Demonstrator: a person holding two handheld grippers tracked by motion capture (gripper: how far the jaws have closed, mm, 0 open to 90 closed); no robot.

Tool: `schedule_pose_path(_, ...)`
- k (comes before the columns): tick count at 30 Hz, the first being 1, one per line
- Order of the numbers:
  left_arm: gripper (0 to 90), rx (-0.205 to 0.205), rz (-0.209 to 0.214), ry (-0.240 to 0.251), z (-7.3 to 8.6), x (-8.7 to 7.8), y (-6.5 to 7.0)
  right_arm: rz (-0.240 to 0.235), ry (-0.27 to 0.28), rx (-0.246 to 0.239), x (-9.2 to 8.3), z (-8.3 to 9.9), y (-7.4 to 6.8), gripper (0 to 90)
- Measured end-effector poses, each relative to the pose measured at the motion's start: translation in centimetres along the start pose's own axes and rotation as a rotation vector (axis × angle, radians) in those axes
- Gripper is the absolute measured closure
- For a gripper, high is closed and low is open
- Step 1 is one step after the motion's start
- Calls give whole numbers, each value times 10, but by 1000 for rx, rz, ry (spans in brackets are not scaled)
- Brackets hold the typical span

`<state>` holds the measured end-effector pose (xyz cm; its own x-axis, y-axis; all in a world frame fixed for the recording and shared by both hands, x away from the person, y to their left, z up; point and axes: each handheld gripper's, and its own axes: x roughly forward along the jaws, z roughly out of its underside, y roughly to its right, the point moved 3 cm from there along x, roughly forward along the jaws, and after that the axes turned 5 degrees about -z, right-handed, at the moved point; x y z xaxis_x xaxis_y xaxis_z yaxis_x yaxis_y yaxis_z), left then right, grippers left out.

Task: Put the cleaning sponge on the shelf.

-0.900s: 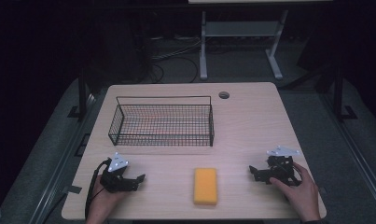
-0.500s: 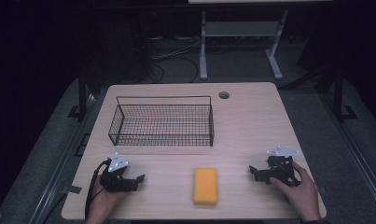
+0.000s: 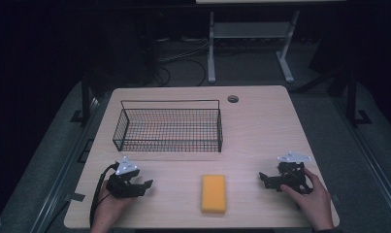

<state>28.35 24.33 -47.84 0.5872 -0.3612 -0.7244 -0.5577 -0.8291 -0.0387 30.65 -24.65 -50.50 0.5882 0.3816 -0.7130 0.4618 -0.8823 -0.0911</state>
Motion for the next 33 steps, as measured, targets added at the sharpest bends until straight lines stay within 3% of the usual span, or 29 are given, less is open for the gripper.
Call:
schedule_pose_path(9,522,7,59,-22,-16,-4,10,0,2,0,0,0,0,0)
schedule_pose_path(22,895,17,146,-47,-37,-5,24,-1,2,0,0,0,0,0)
schedule_pose_path(33,896,76,190,-79,-58,7,48,0,2,0,0,0,0,0)
